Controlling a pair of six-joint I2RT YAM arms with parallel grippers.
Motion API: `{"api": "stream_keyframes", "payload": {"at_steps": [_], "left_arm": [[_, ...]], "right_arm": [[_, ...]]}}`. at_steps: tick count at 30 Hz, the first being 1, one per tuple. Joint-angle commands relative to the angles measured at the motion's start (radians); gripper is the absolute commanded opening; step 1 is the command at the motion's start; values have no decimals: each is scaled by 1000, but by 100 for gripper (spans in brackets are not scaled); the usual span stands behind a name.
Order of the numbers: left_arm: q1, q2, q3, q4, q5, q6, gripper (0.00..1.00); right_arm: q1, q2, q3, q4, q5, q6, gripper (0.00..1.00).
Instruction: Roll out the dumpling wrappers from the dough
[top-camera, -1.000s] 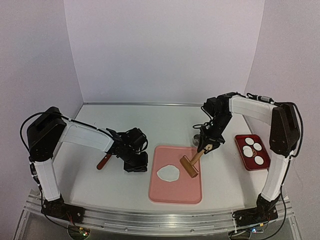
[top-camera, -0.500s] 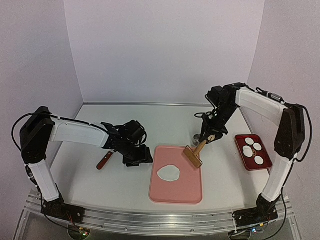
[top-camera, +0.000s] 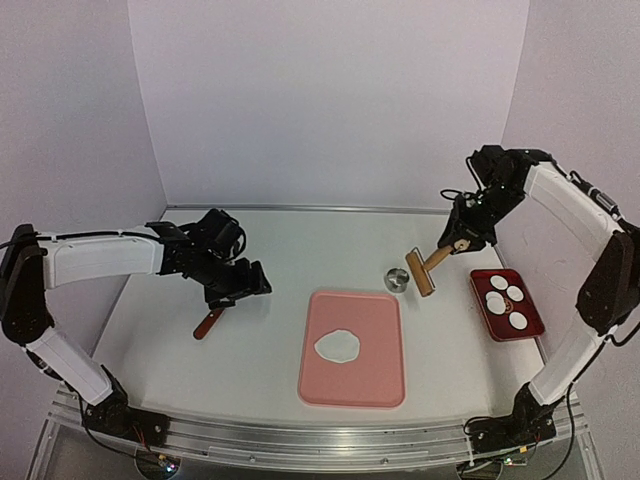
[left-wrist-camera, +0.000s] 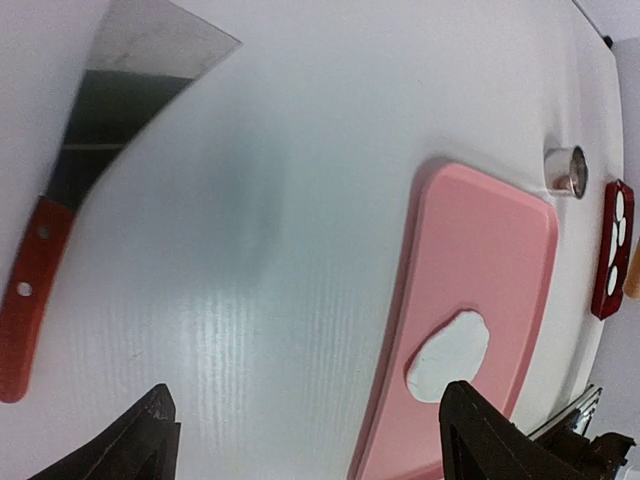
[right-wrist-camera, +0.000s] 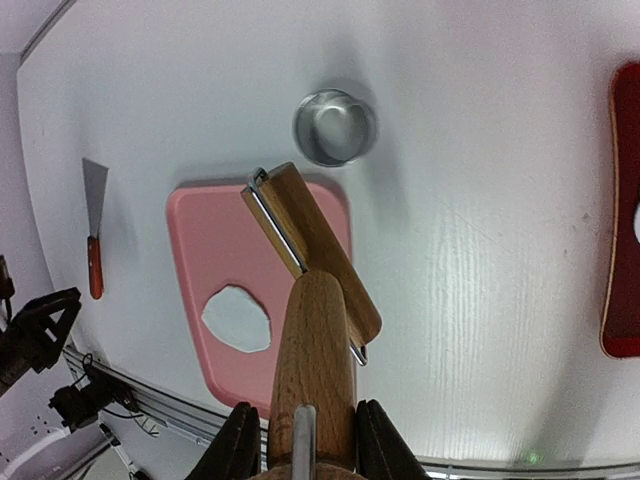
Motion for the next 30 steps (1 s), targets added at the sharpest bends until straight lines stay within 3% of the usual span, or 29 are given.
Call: {"api": "stream_keyframes", "payload": {"at_steps": [1, 8, 12, 19, 30], "left_arm": [[84, -101, -53, -79, 14, 41, 85], [126, -174, -98, -66, 19, 30, 87], [127, -161, -112, -47, 39, 18, 87], [127, -119, -115, -10, 62, 25, 87], [127, -51, -77, 16, 88, 54, 87]], "right_arm": [[-137, -71, -151, 68, -91, 12, 0], [-299, -91, -387, 186, -292, -13, 0], [-305, -71, -442, 194, -343, -23, 0], [-305, -61, -547, 218, -160, -44, 0], [-257, 21, -664, 322, -122, -40, 6]]}}
